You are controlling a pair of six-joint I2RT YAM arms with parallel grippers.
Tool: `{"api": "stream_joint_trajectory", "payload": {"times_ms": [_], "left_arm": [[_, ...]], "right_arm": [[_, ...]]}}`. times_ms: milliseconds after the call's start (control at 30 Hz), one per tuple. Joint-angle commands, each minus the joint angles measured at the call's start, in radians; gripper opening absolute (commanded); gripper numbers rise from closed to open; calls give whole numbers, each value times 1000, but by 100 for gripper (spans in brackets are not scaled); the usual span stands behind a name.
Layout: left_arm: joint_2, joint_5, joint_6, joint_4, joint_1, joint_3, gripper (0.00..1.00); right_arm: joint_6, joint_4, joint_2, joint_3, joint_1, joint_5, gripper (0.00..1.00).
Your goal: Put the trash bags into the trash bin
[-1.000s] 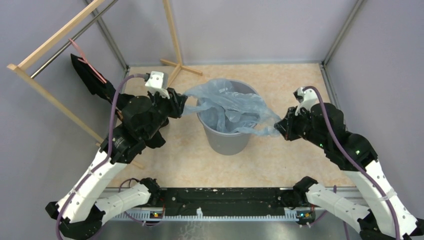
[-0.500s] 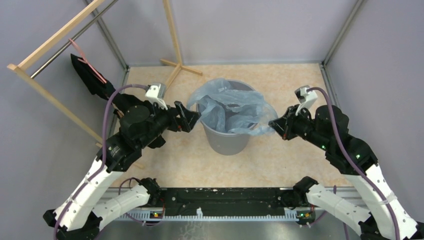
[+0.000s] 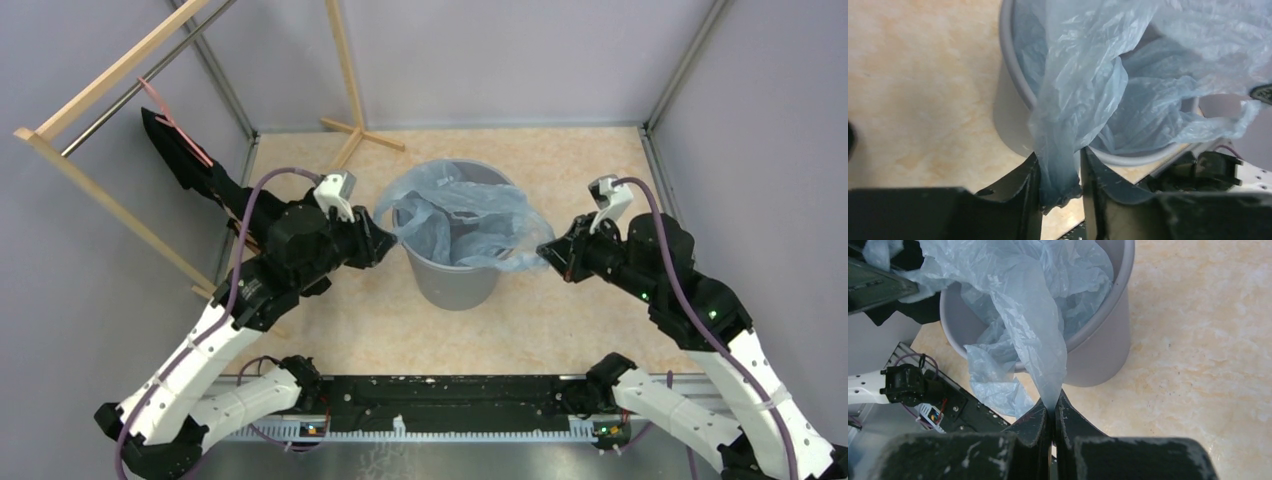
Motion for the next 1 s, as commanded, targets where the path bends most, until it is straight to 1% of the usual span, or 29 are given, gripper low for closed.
{"api": "stream_joint_trajectory", "payload": {"times_ms": [0,33,100,233,300,367,433,533,667,767,800,867,967], "left_arm": [[2,-203,118,-112,3,167,25],[-5,-246,140,-137,3,192,15],[-26,-309,186,-169,3,227,1],[-71,-383,237,-211,2,254,0],[-79,-404,259,-233,2,255,0],[-79,-420,278,-253,3,244,0],[-79,-432,286,-243,3,205,0],[-70,-443,306,-202,2,138,0],[-35,-520,338,-196,3,141,0],[-16,-543,384,-177,2,166,0],[-9,-544,397,-171,3,179,0],[5,-526,417,-155,3,208,0],[19,-454,456,-113,3,245,0]], "right_arm": [[-19,-51,-24,64,-5,77,0],[-23,-69,-25,70,-6,92,0],[-33,-96,-27,76,-6,129,0],[-45,-147,-33,71,-5,203,0],[-37,-162,-36,66,-5,268,5],[-9,-176,-29,63,-6,402,12],[15,-158,-24,40,-6,505,13],[18,-73,-18,-24,-6,555,15],[-11,-68,21,-13,-6,666,15],[-37,-106,57,32,-6,796,16],[-47,-108,66,48,-5,818,16],[-88,-74,70,72,-6,793,17],[-195,6,71,89,-7,695,20]]}}
